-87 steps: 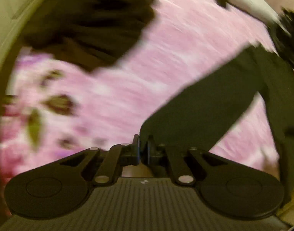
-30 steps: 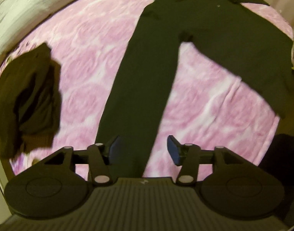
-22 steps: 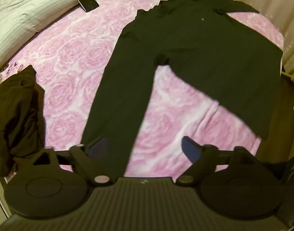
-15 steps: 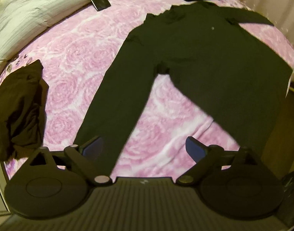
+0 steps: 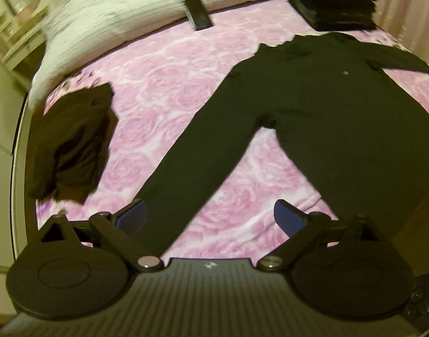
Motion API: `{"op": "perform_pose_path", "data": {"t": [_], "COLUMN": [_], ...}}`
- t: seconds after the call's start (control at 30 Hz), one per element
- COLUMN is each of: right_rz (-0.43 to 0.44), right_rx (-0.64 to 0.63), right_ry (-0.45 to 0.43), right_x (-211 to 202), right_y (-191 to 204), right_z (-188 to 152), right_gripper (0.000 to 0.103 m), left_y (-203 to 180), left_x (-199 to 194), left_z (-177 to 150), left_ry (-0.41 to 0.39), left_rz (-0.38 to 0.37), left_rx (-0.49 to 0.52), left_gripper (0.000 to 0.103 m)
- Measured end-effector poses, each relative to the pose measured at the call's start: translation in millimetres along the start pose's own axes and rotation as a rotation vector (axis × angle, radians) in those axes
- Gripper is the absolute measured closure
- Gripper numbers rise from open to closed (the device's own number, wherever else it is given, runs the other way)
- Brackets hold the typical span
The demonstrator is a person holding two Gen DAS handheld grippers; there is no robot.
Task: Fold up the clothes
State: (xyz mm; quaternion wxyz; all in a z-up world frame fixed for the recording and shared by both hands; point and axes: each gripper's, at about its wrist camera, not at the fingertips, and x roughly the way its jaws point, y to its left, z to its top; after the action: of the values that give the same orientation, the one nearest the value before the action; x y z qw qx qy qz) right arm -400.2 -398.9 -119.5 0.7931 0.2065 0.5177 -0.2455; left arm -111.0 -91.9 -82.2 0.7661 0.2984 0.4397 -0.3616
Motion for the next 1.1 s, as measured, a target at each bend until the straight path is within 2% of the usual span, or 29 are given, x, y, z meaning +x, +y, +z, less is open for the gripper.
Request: {"op": "perform_pose_path", "data": {"t": [0.17,0.37,0.7,0.93,1.1], "right_rz": [-0.023,-0.043,-0.074,-0.082,-0.094], "right_rx": [0.012,0.002,0.009,-0.007,-0.027], "right_ry": [-0.007,0.003,0.024,0.005,-0.009], "right_x": [-4,-7,-15,-27,-37], "right_y": [12,34,43,39,32], "right_z": [-1,0,2,20,34], "right_gripper": [0.000,0.000,0.000,0.000,0.000], "left_y": [7,12,19,-31,-85], "left_x": [4,10,16,8,-2], "left_z": [-3,-2,4,51,83], "left_ry": [0.010,0.000,-0.002,-0.094,-0.129], "left_rz": [0.015,-0.028,-0.100,-0.208,-0.235], "left_rx": [0.020,0.064,0.030,0.103,0.182], "left_gripper": [0.007,0.007,0.006,0.005,0.005]}}
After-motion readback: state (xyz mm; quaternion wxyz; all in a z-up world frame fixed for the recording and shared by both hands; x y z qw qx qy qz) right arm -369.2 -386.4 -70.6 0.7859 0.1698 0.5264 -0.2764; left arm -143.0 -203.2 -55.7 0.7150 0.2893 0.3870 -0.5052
